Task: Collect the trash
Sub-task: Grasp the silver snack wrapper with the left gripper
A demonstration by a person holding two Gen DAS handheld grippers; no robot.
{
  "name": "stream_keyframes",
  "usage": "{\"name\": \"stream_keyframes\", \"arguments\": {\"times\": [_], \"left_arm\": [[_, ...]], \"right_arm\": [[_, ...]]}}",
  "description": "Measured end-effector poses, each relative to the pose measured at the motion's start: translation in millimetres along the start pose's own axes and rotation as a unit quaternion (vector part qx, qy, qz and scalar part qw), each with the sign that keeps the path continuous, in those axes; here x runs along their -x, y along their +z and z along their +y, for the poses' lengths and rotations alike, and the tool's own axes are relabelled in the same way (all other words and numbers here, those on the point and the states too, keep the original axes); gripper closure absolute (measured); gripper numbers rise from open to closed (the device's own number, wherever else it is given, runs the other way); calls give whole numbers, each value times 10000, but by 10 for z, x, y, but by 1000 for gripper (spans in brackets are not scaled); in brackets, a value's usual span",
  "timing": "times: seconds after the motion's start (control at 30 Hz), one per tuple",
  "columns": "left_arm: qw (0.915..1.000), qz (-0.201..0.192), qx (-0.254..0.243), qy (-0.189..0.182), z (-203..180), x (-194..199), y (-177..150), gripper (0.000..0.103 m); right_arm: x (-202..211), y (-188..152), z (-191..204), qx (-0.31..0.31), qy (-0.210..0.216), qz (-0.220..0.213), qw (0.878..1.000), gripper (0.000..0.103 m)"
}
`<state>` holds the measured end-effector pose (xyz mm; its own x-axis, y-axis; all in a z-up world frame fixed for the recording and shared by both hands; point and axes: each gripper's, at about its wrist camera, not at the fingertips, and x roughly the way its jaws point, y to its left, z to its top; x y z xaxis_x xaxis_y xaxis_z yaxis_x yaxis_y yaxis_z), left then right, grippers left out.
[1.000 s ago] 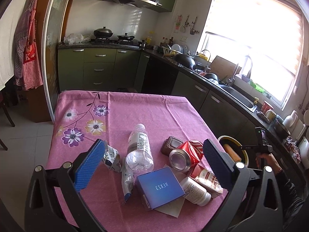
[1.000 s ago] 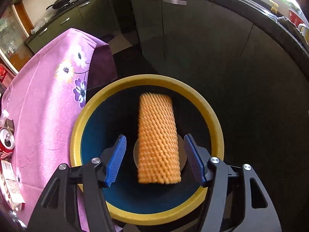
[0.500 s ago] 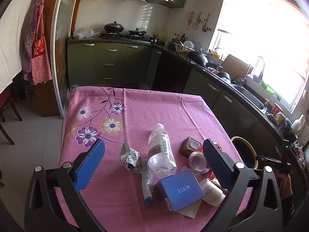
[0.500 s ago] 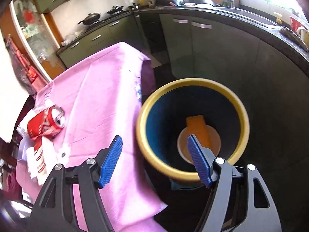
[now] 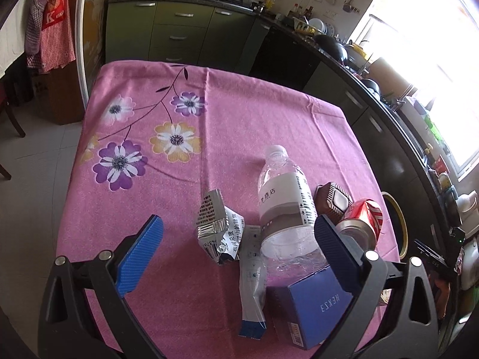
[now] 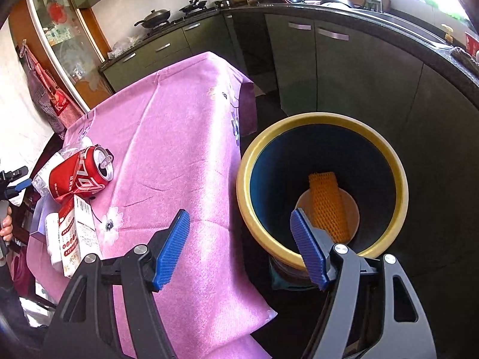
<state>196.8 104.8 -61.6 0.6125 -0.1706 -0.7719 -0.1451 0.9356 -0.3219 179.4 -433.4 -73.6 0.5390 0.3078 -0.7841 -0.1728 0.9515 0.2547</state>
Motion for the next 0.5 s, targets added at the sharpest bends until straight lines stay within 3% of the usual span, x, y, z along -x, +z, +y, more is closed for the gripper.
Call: {"name": "stream_keyframes", "arguments": {"times": [0.17,0.5], "left_arm": [[9995,296,102,7,56,-169,-20,28],[9984,544,176,51,134,-343,-37,31]], "right_arm": [[-60,-8,9,2,12,90,10000,34],[-193,-49,65,27,95,245,9997,34]]}}
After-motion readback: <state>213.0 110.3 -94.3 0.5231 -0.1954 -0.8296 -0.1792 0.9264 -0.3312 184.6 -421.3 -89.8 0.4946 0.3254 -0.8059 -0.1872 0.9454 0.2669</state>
